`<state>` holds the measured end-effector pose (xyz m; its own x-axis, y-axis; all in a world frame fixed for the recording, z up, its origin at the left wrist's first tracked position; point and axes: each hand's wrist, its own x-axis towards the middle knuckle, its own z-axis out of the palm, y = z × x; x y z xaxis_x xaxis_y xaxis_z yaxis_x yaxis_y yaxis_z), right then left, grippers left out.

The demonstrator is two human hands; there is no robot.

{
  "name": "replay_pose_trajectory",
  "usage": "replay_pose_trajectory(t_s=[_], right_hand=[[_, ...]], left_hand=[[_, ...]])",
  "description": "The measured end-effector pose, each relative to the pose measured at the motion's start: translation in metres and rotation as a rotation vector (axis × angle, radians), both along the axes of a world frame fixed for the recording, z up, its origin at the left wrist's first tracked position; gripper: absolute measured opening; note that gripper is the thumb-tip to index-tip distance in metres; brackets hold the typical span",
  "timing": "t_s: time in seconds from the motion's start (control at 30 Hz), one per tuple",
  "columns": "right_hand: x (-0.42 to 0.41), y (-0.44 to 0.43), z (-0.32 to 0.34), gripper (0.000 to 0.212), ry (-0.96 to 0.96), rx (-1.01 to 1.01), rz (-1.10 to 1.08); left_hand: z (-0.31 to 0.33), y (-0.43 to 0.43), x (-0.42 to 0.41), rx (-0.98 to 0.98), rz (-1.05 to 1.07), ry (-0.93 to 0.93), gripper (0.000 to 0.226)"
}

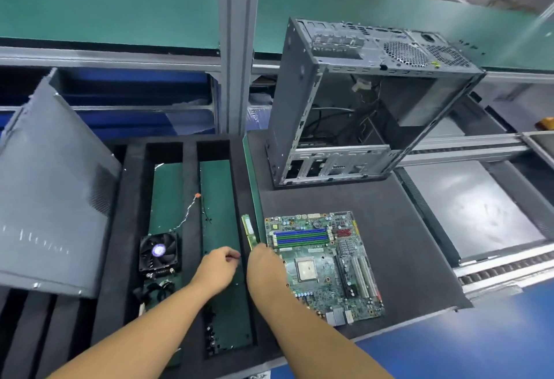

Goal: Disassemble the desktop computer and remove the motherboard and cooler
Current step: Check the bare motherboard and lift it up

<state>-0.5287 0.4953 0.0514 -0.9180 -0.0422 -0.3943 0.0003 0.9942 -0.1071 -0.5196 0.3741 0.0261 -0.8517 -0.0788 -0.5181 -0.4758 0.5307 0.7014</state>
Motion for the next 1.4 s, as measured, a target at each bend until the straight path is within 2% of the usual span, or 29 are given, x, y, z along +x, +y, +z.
replay_pose_trajectory(t_s=[0.33,0.47,0.53,0.63,0.73,0.87,1.0,1.4], right_hand=[[0.010,0.009,0.018,0.020,-0.003,-0.059,-0.016],[0.006,0.049,0.042,0.019,0.035,-0.147,-0.117],[0.004,0.080,0.050,0.020,0.026,-0.159,-0.152],[0.006,0.118,0.053,0.024,-0.008,-0.171,-0.143],[0.010,0.144,0.047,0.037,0.000,-0.164,-0.068],[0.011,0.170,0.037,0.047,-0.031,-0.133,0.199],[0.002,0.187,0.031,0.059,-0.041,-0.098,0.396],[-0.014,0.201,0.015,0.041,0.061,-0.094,0.672]], left_hand=[[0.006,0.023,-0.004,-0.060,0.040,0.019,0.024],[0.014,0.033,0.002,-0.112,0.080,0.231,0.012],[0.018,0.041,0.004,-0.102,-0.050,0.366,0.012],[0.023,0.061,0.005,-0.165,-0.364,0.543,0.008],[0.026,0.083,0.003,-0.229,-0.562,0.640,0.028],[0.025,0.110,0.003,-0.319,-0.671,0.584,0.053],[0.017,0.127,0.000,-0.432,-0.660,0.505,0.053],[0.013,0.144,0.001,-0.502,-0.545,0.407,0.048]])
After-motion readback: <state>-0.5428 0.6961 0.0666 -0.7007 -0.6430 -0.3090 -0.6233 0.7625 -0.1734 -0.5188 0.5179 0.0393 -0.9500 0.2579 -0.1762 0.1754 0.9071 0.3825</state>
